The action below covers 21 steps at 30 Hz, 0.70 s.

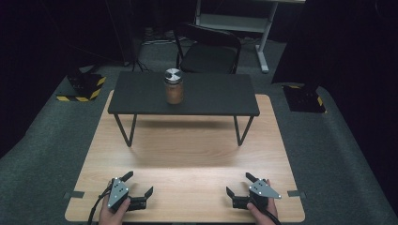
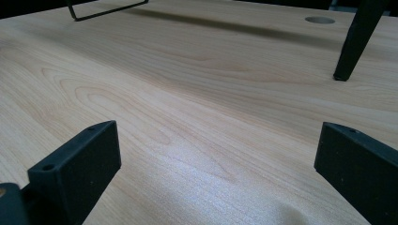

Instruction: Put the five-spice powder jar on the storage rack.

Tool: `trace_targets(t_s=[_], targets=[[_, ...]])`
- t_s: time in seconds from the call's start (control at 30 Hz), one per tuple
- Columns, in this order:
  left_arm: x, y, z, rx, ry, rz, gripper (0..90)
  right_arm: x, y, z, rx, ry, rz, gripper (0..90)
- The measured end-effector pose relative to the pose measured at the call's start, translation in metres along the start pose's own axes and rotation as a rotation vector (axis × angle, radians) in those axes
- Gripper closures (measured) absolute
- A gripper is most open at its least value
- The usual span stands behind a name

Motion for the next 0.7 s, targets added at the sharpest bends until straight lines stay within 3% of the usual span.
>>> trace_targets(t_s=[0.07,0.2,0.7], targets=[[0.0002,-0.0033,-0.0018,0.026,0.01,-0.015,0.5,0.0004,0.0002,0.0001,-0.001,0.003,0.0,0.6],[0.0021,-0.0066,-0.0038,0.051,0.017,-0.001,0.6,0.0011,0.0018,0.0007,-0.011,-0.001,0.015,0.6],[0.0021,-0.0055,-0.0022,0.043,0.037,-0.011,0.5,0.0021,0.001,-0.0001,-0.006,0.002,0.021,0.6]])
Point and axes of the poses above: each handheld gripper's, and its own axes: z roughly backward along the jaws, y roughly out of its underside, x roughly to its left, the point moved 4 cm from there along -z, roughly forward along the jaws, and after that the axes turned 7 degrees about -z, right-handed, at the moved point
